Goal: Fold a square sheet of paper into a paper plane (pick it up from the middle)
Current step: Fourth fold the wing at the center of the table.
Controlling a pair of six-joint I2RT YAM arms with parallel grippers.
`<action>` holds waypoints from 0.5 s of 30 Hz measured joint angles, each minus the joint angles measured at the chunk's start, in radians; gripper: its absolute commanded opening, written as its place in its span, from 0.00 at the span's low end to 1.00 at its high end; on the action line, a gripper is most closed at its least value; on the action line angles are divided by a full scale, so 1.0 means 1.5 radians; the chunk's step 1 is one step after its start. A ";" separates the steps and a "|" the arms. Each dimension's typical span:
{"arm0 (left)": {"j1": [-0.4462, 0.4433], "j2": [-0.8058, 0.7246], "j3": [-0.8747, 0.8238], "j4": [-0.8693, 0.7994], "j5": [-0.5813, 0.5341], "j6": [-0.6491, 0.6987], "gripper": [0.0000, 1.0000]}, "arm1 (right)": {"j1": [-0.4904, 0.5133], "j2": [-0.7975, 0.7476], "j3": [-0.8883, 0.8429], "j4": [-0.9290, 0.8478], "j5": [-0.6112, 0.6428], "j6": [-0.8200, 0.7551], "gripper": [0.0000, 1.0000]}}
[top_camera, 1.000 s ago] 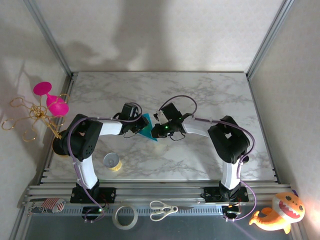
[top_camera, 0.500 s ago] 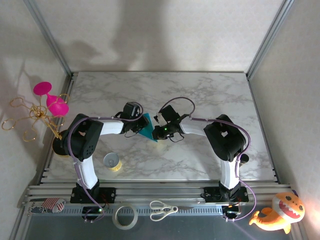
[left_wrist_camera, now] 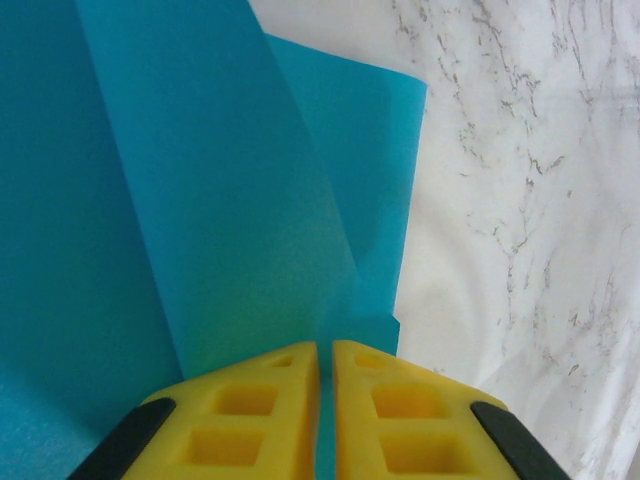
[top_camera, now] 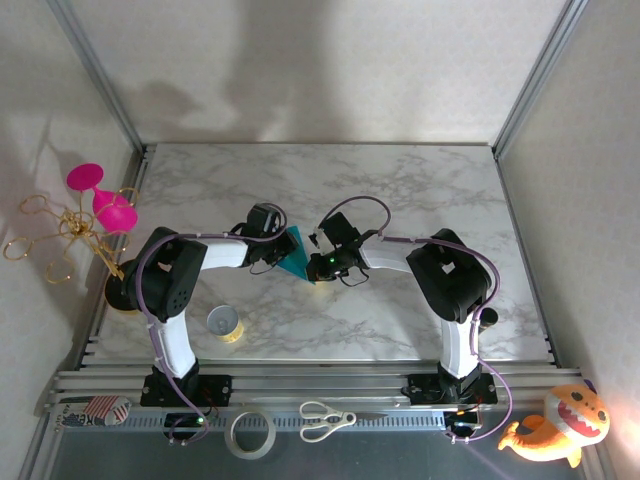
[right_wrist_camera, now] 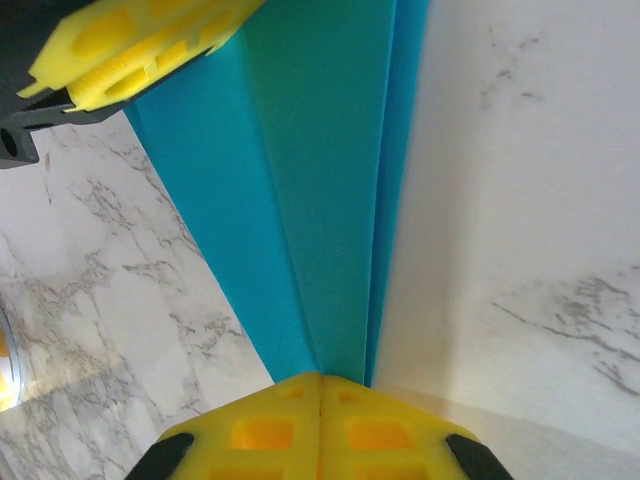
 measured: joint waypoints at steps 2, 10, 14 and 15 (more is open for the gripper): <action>0.000 0.001 0.002 -0.002 0.000 0.000 0.14 | 0.000 0.000 -0.001 0.001 0.002 0.000 0.08; 0.000 0.003 0.007 -0.009 -0.001 0.000 0.13 | 0.000 -0.013 -0.029 0.024 -0.002 -0.003 0.08; 0.000 0.003 0.007 -0.010 -0.001 0.001 0.13 | 0.000 -0.036 -0.056 0.018 -0.004 -0.014 0.08; 0.000 0.003 0.007 -0.010 -0.002 0.001 0.13 | 0.000 -0.043 -0.064 0.009 -0.004 -0.017 0.08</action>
